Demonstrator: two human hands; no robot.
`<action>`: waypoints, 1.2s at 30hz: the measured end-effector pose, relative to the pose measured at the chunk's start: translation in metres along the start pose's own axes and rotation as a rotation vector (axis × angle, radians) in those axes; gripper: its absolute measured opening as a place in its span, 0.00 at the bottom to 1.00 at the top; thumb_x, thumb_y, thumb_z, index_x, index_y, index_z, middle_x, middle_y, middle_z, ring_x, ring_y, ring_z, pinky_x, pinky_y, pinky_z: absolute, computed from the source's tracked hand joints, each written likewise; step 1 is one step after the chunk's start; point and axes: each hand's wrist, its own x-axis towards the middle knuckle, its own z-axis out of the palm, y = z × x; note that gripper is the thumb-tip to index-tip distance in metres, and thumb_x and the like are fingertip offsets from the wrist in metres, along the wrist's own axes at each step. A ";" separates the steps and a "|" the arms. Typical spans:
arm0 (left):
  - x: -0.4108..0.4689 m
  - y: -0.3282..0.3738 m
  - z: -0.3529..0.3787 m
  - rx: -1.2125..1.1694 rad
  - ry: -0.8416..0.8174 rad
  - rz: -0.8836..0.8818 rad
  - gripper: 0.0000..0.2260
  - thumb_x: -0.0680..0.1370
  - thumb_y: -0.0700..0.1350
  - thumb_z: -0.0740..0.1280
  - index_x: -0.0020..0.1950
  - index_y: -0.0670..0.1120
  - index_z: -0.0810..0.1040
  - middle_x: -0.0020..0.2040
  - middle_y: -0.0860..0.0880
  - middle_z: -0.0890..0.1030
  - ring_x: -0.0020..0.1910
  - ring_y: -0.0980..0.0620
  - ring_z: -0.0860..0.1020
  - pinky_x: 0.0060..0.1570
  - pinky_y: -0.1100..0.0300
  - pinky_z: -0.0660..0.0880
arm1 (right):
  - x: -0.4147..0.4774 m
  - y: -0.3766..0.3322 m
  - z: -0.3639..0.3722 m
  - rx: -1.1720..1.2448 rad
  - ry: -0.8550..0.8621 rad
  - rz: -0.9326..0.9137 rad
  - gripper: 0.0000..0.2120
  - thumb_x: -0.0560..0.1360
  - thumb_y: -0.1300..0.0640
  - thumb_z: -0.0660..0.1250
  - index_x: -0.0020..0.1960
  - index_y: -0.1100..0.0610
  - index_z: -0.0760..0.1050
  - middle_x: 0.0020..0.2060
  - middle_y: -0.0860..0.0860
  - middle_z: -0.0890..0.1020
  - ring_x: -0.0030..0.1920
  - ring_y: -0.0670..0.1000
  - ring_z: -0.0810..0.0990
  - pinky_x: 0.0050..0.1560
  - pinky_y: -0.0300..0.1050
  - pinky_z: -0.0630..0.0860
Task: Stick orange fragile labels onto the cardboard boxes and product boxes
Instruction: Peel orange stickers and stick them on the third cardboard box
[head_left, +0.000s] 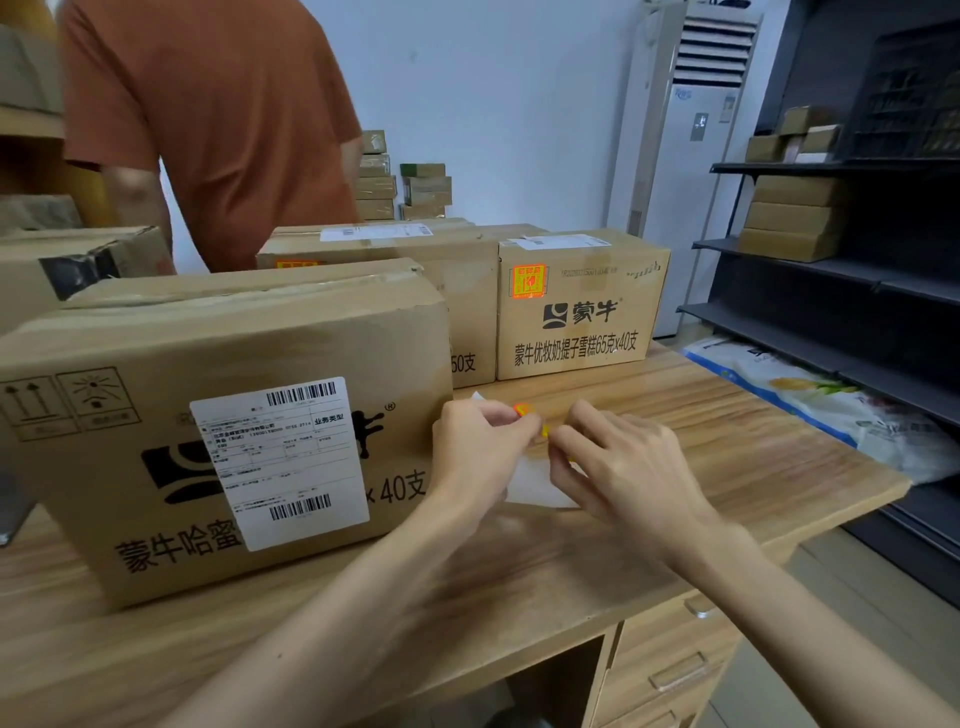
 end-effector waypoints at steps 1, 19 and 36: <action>-0.002 0.001 -0.004 -0.013 -0.016 -0.003 0.09 0.75 0.43 0.72 0.38 0.39 0.84 0.33 0.40 0.78 0.28 0.47 0.63 0.22 0.65 0.61 | -0.001 -0.001 0.001 0.041 -0.013 0.046 0.08 0.77 0.54 0.66 0.41 0.56 0.77 0.36 0.51 0.74 0.28 0.53 0.72 0.25 0.44 0.63; -0.050 -0.004 -0.109 0.087 -0.061 0.074 0.06 0.78 0.43 0.73 0.44 0.41 0.84 0.18 0.59 0.69 0.17 0.62 0.65 0.19 0.72 0.59 | 0.044 -0.049 0.000 1.350 -0.227 0.865 0.08 0.75 0.66 0.71 0.39 0.58 0.81 0.21 0.44 0.67 0.24 0.46 0.58 0.25 0.36 0.54; -0.099 0.001 -0.250 0.117 0.315 0.195 0.04 0.76 0.43 0.75 0.50 0.45 0.88 0.24 0.61 0.77 0.23 0.65 0.72 0.24 0.74 0.64 | 0.134 -0.179 -0.006 1.358 -0.094 0.561 0.06 0.74 0.62 0.74 0.38 0.55 0.83 0.37 0.53 0.84 0.37 0.42 0.79 0.39 0.34 0.75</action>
